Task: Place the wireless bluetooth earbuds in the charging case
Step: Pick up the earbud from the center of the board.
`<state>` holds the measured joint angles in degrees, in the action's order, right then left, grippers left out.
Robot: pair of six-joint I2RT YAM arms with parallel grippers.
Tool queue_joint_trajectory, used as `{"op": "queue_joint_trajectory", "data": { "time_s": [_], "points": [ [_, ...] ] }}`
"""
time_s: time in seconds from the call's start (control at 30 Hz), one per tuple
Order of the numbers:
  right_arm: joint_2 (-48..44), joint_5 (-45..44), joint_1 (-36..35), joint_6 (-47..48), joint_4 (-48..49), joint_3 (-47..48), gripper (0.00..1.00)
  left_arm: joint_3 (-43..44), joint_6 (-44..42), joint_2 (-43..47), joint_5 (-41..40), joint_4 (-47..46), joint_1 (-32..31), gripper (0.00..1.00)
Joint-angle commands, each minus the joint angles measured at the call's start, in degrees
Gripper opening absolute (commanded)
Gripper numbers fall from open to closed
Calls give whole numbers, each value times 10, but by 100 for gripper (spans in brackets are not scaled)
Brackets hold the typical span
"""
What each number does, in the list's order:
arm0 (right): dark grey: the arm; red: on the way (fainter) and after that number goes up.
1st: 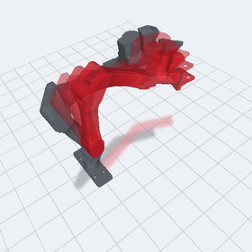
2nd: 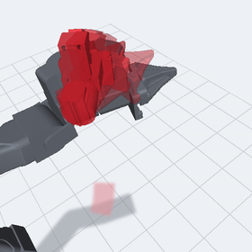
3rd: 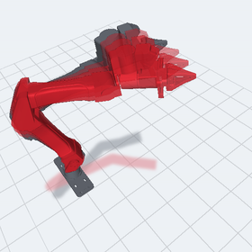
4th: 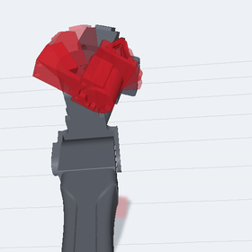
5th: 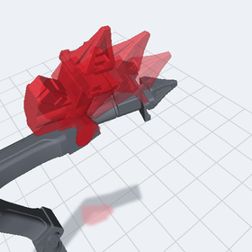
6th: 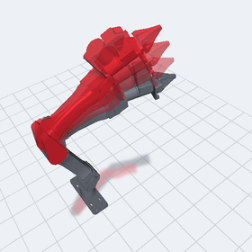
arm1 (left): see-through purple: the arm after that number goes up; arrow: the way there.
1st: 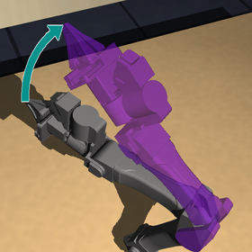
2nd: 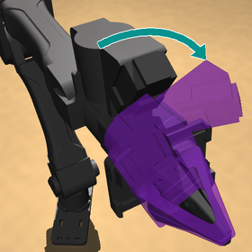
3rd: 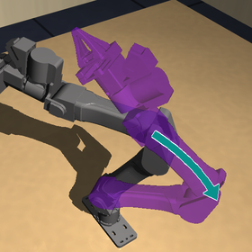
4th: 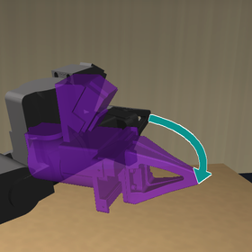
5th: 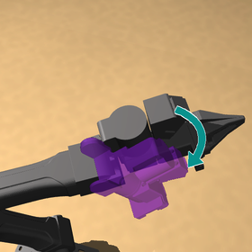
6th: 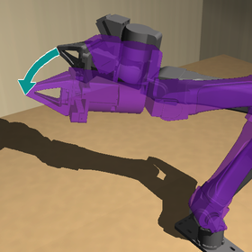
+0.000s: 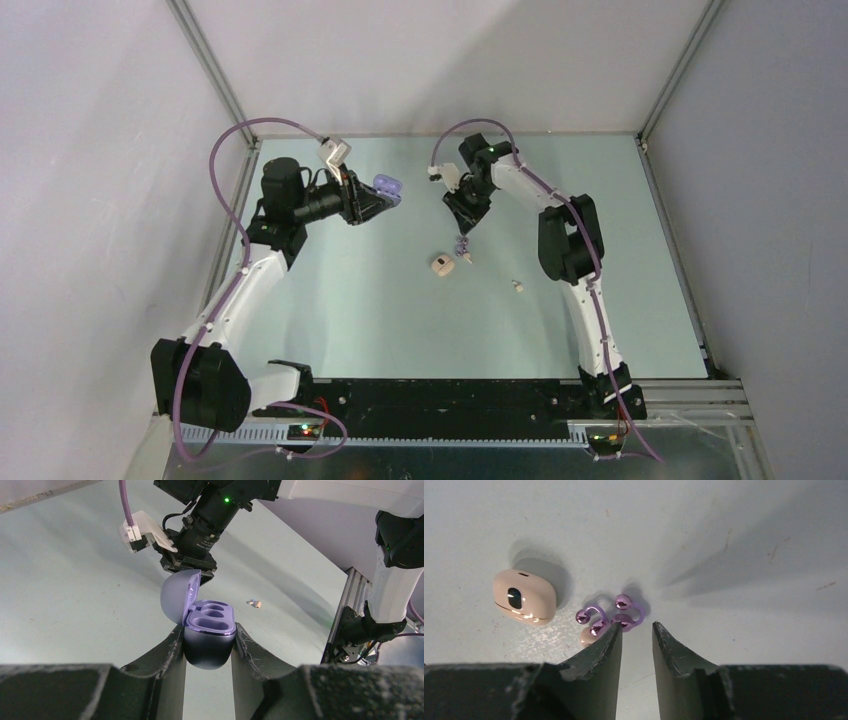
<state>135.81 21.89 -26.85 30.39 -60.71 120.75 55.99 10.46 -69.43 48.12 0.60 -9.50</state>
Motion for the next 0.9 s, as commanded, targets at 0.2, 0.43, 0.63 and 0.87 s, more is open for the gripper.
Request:
{"op": "queue_joint_trajectory", "data": {
  "time_s": [0.2,0.43,0.63,0.87],
  "points": [
    [-14,-12,1,15,0,-16,29,-3,-14,9,-4,-10,4,0],
    [-1,-14,-8,17,0,-16,28,-8,-17,16,-7,-10,4,0],
    [9,-19,-16,14,2,-14,26,-12,-23,22,-9,5,4,0],
    [10,-23,-16,7,7,-13,24,-12,-28,24,-12,12,4,0]
  ]
}}
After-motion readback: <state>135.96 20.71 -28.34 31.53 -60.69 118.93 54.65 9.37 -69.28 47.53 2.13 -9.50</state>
